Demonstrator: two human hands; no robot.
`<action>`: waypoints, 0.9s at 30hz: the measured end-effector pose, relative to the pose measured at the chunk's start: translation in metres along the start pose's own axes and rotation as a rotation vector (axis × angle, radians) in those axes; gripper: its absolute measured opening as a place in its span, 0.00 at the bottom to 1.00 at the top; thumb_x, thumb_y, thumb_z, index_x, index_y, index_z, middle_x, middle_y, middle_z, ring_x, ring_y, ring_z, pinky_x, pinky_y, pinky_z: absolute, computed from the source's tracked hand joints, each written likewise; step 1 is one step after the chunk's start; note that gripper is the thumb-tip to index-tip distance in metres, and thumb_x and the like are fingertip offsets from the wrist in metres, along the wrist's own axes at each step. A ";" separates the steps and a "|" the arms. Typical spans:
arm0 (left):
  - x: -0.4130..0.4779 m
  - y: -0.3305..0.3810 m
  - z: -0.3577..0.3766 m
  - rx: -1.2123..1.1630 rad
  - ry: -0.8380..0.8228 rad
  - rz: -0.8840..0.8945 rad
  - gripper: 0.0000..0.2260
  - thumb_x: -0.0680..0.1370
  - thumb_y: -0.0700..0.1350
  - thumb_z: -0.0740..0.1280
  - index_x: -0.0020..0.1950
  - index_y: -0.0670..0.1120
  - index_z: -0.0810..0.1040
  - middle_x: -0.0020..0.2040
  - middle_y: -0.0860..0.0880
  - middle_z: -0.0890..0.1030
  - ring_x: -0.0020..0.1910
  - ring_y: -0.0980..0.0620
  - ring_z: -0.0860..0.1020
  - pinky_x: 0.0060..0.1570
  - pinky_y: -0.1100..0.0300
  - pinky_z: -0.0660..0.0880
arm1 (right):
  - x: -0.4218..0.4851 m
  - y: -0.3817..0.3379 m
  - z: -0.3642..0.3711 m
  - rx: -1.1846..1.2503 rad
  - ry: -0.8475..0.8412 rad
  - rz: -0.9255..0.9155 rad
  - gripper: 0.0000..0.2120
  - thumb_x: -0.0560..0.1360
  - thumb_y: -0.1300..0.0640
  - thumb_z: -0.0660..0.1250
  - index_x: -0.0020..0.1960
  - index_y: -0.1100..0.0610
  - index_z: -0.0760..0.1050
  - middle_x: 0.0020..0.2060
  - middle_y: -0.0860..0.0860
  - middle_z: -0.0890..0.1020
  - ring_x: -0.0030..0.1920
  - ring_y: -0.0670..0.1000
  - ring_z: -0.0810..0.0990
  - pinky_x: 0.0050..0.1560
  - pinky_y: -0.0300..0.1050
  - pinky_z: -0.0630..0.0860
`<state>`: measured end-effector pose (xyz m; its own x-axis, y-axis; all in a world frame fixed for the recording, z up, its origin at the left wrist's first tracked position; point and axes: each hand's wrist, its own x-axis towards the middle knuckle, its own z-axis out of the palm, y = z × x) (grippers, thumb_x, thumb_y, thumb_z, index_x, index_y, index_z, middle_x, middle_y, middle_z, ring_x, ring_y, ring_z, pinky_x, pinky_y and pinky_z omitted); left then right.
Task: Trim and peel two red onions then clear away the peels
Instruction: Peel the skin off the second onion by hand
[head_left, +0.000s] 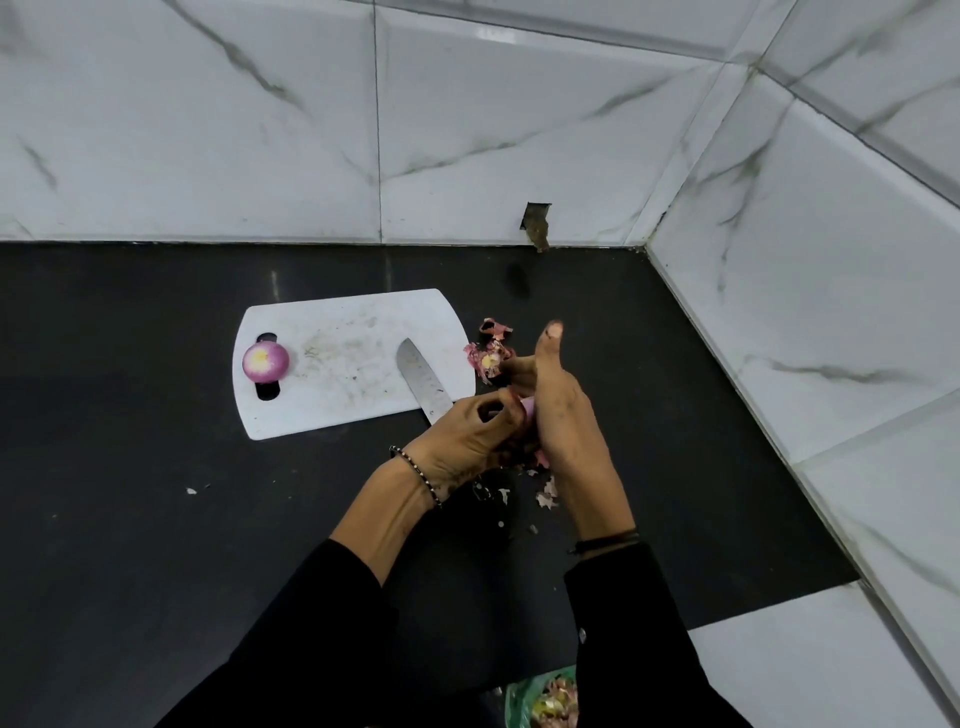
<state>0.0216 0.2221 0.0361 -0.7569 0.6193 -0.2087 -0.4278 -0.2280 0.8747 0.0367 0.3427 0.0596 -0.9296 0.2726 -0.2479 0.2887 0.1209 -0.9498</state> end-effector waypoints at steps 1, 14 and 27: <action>0.002 -0.002 -0.002 -0.008 0.002 -0.009 0.40 0.53 0.68 0.80 0.50 0.40 0.79 0.45 0.44 0.83 0.46 0.47 0.82 0.53 0.49 0.80 | 0.000 -0.001 -0.002 0.024 -0.046 0.035 0.34 0.79 0.28 0.49 0.58 0.53 0.80 0.41 0.47 0.86 0.40 0.43 0.85 0.37 0.38 0.78; 0.001 0.004 -0.008 -0.042 0.025 -0.028 0.44 0.60 0.72 0.70 0.60 0.38 0.79 0.58 0.38 0.83 0.57 0.43 0.82 0.55 0.53 0.80 | -0.020 -0.028 -0.009 0.174 0.024 0.113 0.40 0.78 0.27 0.44 0.58 0.55 0.83 0.55 0.53 0.85 0.59 0.54 0.83 0.66 0.59 0.75; 0.000 0.019 0.004 0.218 0.155 0.145 0.17 0.64 0.62 0.68 0.31 0.49 0.83 0.29 0.53 0.81 0.29 0.59 0.79 0.31 0.68 0.74 | -0.043 -0.039 0.016 -0.075 0.176 -0.108 0.28 0.80 0.30 0.42 0.52 0.41 0.78 0.44 0.41 0.81 0.49 0.42 0.82 0.55 0.47 0.80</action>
<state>0.0153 0.2208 0.0546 -0.8758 0.4663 -0.1248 -0.2064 -0.1280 0.9701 0.0615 0.3113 0.1046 -0.9039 0.4155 -0.1016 0.2116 0.2278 -0.9504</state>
